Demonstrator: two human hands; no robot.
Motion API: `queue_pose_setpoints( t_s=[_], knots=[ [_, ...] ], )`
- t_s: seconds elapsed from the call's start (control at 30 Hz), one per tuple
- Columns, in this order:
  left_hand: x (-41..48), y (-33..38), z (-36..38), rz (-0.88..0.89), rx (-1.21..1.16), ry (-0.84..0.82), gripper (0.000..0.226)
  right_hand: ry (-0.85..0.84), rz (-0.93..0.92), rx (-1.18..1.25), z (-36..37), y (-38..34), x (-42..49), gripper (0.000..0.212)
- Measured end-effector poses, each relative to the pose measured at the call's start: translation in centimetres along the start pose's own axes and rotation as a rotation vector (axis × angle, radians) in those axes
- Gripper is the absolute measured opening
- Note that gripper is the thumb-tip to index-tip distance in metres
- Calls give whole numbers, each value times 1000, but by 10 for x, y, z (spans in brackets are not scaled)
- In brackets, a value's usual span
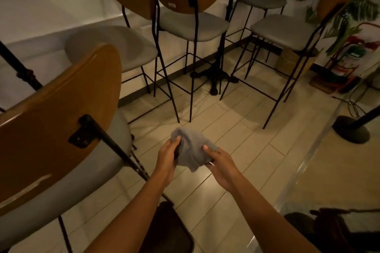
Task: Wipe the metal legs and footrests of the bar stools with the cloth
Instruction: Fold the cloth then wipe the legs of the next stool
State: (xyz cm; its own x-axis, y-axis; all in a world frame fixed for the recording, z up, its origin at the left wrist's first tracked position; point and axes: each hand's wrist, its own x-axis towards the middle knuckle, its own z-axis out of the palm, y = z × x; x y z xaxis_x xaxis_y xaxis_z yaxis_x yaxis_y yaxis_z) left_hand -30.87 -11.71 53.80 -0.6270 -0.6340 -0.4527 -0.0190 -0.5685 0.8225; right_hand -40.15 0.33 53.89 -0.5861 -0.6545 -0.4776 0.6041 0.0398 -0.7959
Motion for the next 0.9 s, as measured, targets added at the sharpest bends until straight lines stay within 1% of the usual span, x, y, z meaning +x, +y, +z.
queue_pose_setpoints(
  t_s=[0.1, 0.2, 0.27, 0.37, 0.5, 0.6, 0.67, 0.73, 0.8, 0.87, 0.9],
  knots=[
    [14, 8, 0, -9, -70, 18, 39, -45, 23, -41, 9, -20, 26, 32],
    [30, 14, 0, 59, -73, 72, 27, -118, 38, -87, 14, -38, 51, 28],
    [42, 19, 5, 64, -122, 145, 26, -158, 39, -110, 15, -51, 67, 24],
    [63, 27, 19, 65, -202, 286, 34, -247, 62, -187, 13, -69, 98, 22],
    [82, 33, 42, 120, -196, 460, 26, -369, 90, -288, 11, -101, 139, 20],
    [93, 35, 55, 164, -238, 555, 31, -462, 93, -374, 17, -121, 167, 19],
    [100, 38, 56, 184, -264, 622, 26, -512, 92, -426, 28, -127, 184, 17],
    [106, 44, 52, 200, -271, 659, 25, -565, 81, -490, 38, -127, 198, 18],
    [114, 46, 40, 234, -268, 688, 32, -623, 57, -576, 52, -122, 212, 18],
    [122, 43, 20, 298, -213, 700, 53, -663, 40, -626, 62, -109, 226, 20],
    [124, 43, 12, 306, -141, 689, 63, -681, 36, -630, 67, -103, 233, 21]
  ],
)
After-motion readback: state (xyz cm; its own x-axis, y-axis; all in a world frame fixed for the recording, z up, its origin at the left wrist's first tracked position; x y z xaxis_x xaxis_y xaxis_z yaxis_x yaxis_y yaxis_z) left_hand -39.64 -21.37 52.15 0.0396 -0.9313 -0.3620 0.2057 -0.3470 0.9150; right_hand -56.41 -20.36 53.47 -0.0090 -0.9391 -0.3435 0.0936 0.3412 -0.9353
